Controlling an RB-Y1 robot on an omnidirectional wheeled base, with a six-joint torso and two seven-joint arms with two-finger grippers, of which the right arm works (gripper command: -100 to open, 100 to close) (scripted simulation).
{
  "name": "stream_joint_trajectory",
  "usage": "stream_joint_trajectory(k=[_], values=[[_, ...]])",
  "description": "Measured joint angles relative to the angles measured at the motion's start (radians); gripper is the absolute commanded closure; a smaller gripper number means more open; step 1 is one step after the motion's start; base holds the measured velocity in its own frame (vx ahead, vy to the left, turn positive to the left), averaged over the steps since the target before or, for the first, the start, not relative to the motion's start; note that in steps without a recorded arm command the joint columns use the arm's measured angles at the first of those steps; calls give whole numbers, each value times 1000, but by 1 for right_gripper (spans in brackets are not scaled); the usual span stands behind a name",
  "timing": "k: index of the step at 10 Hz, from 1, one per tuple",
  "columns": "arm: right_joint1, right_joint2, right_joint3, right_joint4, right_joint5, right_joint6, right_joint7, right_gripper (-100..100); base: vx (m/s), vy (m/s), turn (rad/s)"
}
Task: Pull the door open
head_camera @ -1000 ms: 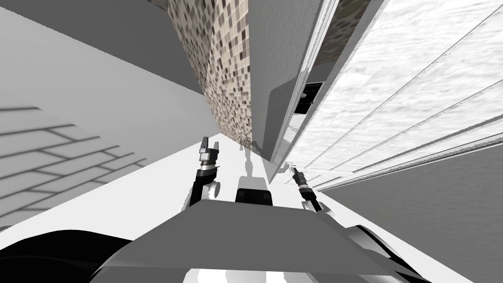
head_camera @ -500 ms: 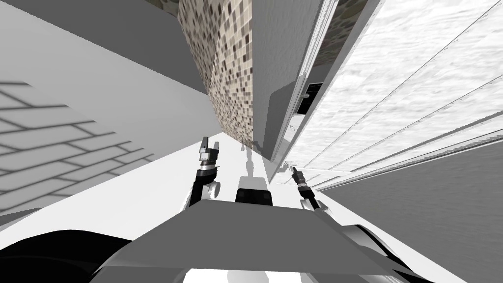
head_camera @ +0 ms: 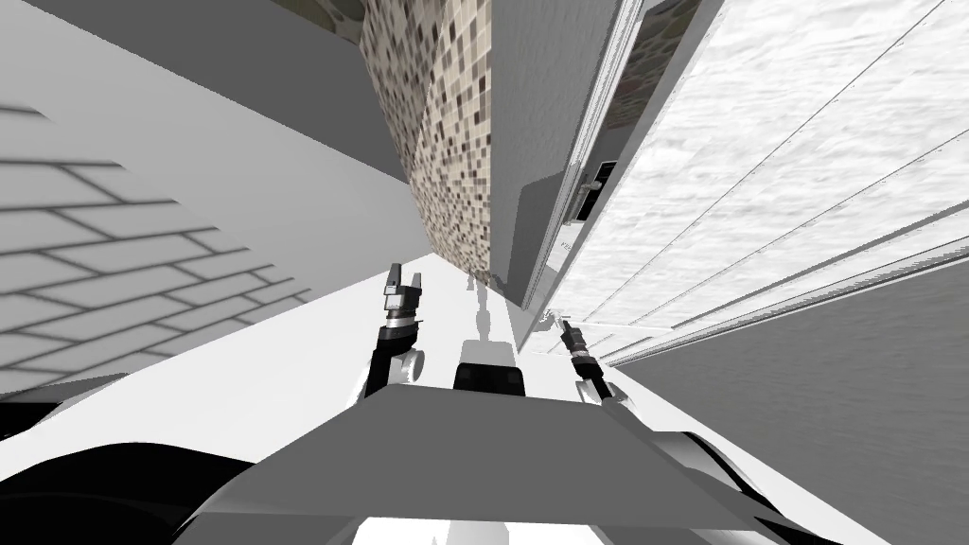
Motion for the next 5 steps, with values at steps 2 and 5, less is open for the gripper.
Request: stream_joint_trajectory(k=[2, 5], values=[[18, -19, 9, -3, 3, -23, -17, 100, -183, -79, 143], [48, -36, 28, -2, 12, -65, -41, 100, -160, -34, 95]])
